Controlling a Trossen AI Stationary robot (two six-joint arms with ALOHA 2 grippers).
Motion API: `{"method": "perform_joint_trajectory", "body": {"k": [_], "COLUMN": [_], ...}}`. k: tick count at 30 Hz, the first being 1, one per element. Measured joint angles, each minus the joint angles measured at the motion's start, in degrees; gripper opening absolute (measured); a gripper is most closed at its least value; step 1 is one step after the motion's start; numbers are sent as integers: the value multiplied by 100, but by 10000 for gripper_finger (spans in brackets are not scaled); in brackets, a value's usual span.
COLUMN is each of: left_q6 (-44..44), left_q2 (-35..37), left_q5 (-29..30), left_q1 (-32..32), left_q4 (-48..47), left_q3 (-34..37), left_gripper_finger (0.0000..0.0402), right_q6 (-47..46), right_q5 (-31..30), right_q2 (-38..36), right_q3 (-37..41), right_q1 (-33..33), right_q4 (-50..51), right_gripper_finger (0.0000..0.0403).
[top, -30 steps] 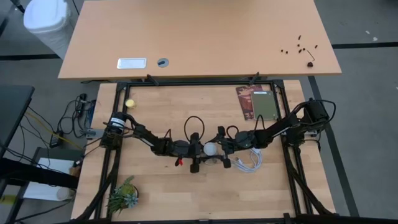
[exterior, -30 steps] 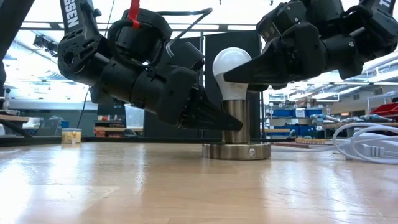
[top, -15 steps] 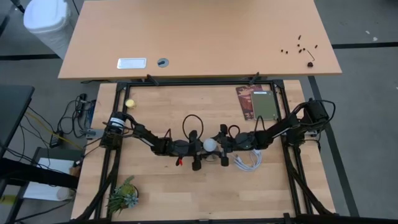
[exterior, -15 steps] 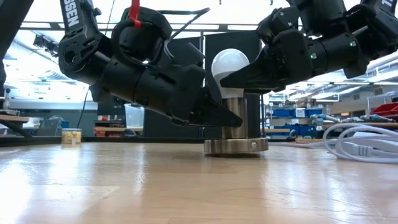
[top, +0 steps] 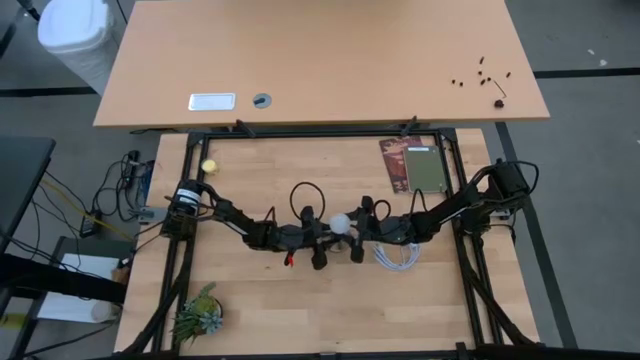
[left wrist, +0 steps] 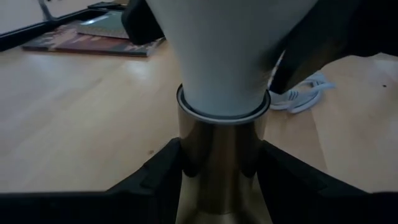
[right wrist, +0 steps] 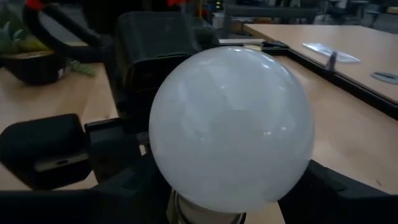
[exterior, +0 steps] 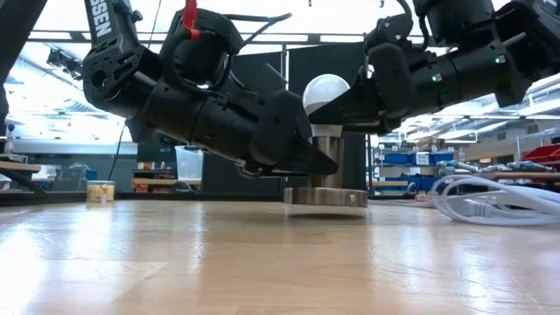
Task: Screw lightbulb
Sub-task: Insert the light bulb into the lamp
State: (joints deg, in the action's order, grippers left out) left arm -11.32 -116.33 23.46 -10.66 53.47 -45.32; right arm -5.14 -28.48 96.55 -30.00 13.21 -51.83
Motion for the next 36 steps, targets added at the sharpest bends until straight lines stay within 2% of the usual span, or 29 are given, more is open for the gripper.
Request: {"method": "perform_joint_trajectory", "body": {"k": [3,7,12,18,23,27,32,36], "left_q6": [-86,-90,-100,-93,36,58,67,209], "left_q2": [0,0,-9,-9,-9,-9,-9,-9], "left_q5": [29,25,-41,-79,-111,-118,-214,-252], "left_q1": [0,-2,-16,-35,-35,-39,-37,-37], "left_q4": [-10,-44,-93,-107,-135,-200,-218,-218], "left_q3": [0,3,22,22,20,15,11,11], "left_gripper_finger": [184,184,184,184,184,184,184,184], "right_q6": [-90,178,290,337,435,614,852,977], "right_q5": [-28,258,436,1184,1315,1340,1702,2030], "right_q2": [0,0,-260,-657,-680,-684,-684,-678], "right_q3": [0,-1,-23,-776,-1701,-2380,-3225,-3686], "right_q1": [2,7,-40,-209,-234,-259,-362,-535], "right_q4": [48,93,714,3115,5090,6301,7659,8300], "right_gripper_finger": [248,255,290,356,395,393,378,374]}}
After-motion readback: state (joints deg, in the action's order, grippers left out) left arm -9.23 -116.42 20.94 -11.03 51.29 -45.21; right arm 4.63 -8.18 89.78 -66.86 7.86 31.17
